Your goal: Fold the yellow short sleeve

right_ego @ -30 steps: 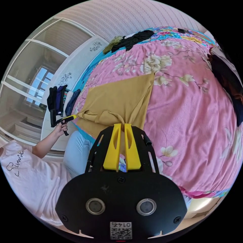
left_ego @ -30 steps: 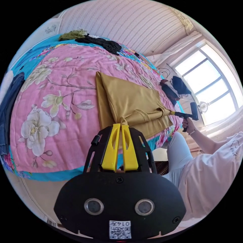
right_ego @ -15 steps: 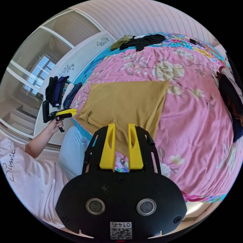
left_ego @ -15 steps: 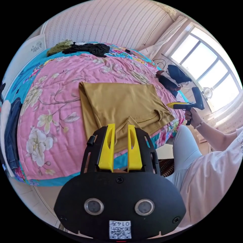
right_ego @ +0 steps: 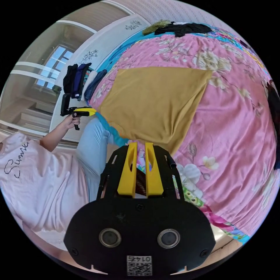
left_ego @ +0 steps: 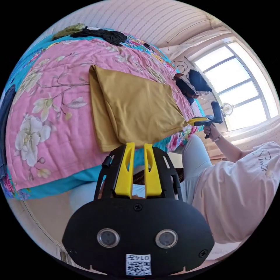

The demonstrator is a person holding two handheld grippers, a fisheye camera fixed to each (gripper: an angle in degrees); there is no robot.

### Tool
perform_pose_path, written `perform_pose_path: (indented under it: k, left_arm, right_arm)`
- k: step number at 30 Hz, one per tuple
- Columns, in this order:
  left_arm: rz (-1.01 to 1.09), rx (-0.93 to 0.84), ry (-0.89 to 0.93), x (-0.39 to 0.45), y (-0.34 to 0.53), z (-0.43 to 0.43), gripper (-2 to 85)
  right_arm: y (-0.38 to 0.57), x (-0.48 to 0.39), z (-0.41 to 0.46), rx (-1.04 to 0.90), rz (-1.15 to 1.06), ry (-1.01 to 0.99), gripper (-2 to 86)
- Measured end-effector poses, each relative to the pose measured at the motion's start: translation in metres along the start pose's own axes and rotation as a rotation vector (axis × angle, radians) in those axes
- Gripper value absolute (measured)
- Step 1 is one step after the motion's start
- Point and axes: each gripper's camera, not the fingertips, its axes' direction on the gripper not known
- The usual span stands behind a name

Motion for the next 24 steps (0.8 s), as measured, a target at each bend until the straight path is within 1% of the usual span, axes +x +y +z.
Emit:
perform_pose_path:
  k: [3,4,6,7,9,11,14,15,17,20,22,24]
  left_arm:
    - [-0.043,0.098,-0.089,-0.020,-0.035,-0.019,5.7]
    - [-0.052,0.116,-0.111,-0.024,-0.044,-0.020,5.8]
    - [-0.091,0.185,-0.212,-0.039,-0.084,-0.019,6.5]
    - [-0.106,0.192,-0.220,-0.044,-0.094,-0.016,6.8]
    - [-0.185,0.189,-0.173,-0.067,-0.133,-0.004,8.2]
    - [-0.209,0.179,-0.173,-0.077,-0.154,0.009,8.7]
    - [-0.268,0.123,-0.124,-0.095,-0.178,0.034,6.7]
    - [-0.294,0.087,-0.111,-0.103,-0.184,0.043,4.5]
    - [-0.290,0.057,-0.090,-0.109,-0.193,0.049,0.8]
    - [-0.279,0.091,-0.094,-0.112,-0.202,0.042,-0.4]
    - [-0.282,0.105,-0.093,-0.114,-0.207,0.044,-0.6]
    - [-0.300,0.087,-0.121,-0.119,-0.212,0.059,-0.4]
  right_arm:
    - [-0.029,0.009,-0.015,0.085,0.051,0.068,5.4]
    - [-0.037,0.011,-0.017,0.104,0.061,0.085,5.7]
    - [-0.072,0.020,-0.024,0.169,0.129,0.146,6.7]
    - [-0.080,0.022,-0.025,0.184,0.145,0.153,7.0]
    - [-0.109,0.031,-0.026,0.228,0.213,0.208,7.9]
    - [-0.128,0.040,-0.021,0.214,0.254,0.252,8.3]
    - [-0.153,0.050,-0.003,0.098,0.268,0.277,7.3]
    - [-0.159,0.048,0.001,0.071,0.257,0.281,4.5]
    - [-0.164,0.039,-0.006,0.097,0.225,0.312,1.9]
    - [-0.170,0.027,-0.020,0.138,0.183,0.322,0.5]
    - [-0.174,0.029,-0.023,0.143,0.194,0.340,0.2]
    - [-0.180,0.041,-0.016,0.127,0.256,0.333,0.1]
